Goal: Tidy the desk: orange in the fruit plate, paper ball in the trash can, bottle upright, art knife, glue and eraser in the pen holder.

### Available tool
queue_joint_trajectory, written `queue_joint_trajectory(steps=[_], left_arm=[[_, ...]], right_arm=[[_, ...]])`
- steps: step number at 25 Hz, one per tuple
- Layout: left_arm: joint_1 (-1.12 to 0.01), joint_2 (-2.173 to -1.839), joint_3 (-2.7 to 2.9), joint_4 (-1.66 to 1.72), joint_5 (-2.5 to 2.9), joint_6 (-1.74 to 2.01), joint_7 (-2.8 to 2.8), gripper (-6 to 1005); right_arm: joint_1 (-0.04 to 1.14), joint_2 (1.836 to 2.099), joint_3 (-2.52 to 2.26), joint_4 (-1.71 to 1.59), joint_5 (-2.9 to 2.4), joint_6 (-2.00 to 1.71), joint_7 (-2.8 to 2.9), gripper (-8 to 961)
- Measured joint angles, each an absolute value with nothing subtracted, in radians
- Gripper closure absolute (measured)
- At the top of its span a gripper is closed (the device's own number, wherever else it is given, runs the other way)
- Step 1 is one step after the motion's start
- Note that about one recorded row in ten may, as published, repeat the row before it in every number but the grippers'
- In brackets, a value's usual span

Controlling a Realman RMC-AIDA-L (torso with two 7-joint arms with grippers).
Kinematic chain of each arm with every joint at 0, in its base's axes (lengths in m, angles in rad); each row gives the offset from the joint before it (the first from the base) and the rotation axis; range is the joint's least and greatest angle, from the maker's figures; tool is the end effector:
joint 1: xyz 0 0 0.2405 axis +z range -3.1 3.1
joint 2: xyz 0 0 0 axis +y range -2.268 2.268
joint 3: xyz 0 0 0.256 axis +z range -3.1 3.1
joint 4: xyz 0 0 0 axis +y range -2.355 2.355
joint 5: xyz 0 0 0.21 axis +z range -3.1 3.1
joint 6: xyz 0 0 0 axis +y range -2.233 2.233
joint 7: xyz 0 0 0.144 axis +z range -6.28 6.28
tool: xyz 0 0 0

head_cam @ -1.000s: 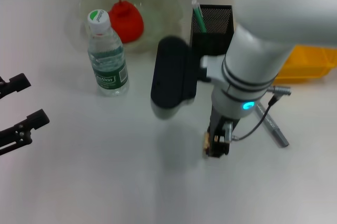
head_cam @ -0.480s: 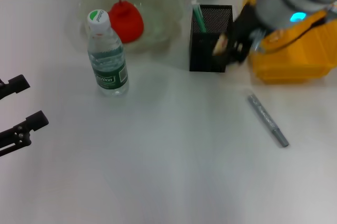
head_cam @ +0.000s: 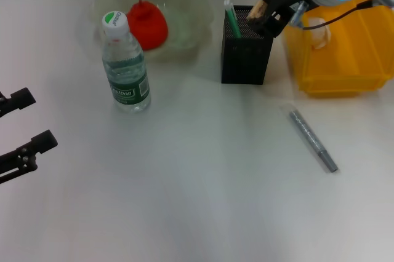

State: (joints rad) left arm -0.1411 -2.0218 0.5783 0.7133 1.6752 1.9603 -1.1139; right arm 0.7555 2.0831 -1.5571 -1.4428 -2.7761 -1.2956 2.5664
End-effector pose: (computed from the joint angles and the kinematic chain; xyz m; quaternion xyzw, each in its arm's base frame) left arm -0.3199 0.2078 0.0773 -0.8820 -0.1435 -0.3866 0.2280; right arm 0.0890 0.4014 -0.0039 -0.9292 0.1122 -0.1535 0.3170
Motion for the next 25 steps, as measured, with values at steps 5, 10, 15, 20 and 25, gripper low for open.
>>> queue_joint_trajectory(steps=[5,10,15,20,25], left_arm=[[-0.142,-2.022,0.578,0.713,1.675,1.961,-1.112,187],[-0.142,-2.022,0.579,0.713,1.675,1.963,-1.104,186],[-0.141,-2.022,0.581,0.713,1.675,1.967,-1.09,186],[-0.142,-2.022,0.58,0.713,1.675,1.968,-1.09,186],[-0.14,-2.022,0.578,0.716,1.675,1.973,-1.089,187]], right_arm=[[0.766,2.083,-1.563,-1.346,-2.775,-1.187,2.565,550],[0.791,2.084,-1.557,-1.254,-2.77,-1.133,2.572,549],[0.792,2.087,-1.56,-1.25,-2.768,-1.128,2.574,431],[0.779,2.087,-1.556,-1.31,-2.744,-1.169,2.582,320],[0.759,2.084,-1.55,-1.451,-2.744,-1.298,2.638,326]])
